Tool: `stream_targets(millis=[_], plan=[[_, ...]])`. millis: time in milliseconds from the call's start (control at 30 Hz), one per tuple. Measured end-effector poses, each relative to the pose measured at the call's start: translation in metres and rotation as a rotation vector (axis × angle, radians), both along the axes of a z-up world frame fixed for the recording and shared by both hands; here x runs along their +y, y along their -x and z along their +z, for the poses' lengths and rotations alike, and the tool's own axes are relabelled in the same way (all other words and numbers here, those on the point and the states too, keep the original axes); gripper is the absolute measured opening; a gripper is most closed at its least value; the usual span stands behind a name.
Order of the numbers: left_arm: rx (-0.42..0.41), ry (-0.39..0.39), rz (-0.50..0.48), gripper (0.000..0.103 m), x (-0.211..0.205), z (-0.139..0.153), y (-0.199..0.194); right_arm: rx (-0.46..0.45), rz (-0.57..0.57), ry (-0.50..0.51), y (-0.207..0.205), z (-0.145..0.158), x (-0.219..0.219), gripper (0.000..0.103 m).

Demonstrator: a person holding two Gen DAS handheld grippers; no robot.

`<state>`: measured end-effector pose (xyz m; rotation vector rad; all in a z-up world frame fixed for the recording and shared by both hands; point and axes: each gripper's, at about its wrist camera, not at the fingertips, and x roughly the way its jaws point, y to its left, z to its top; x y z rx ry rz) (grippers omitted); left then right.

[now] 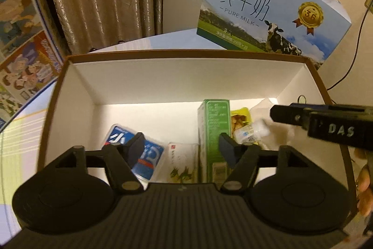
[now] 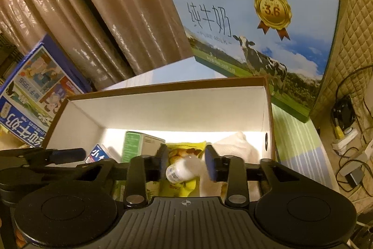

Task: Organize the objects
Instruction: 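Lower medicine box and pill bottle into the box and open both grippers, then withdraw both grippers from the box back over the table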

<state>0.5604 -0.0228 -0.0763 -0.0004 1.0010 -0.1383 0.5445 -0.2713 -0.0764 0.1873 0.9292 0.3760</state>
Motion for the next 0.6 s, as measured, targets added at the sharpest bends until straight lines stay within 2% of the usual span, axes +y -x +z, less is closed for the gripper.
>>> stream_targets(millis=[133, 267, 600], plan=[[-0.001, -0.007, 0.008, 0.079, 0.007, 0.009, 0.013, -0.018, 0.029, -0.007, 0.018, 0.010, -0.002, 0.043], [-0.005, -0.011, 0.018, 0.082, 0.012, 0.019, 0.029, -0.030, 0.048, 0.002, 0.039, 0.019, -0.004, 0.050], [-0.017, 0.034, 0.034, 0.083, 0.015, 0.042, 0.077, -0.022, -0.003, -0.034, 0.086, 0.037, -0.019, 0.054]])
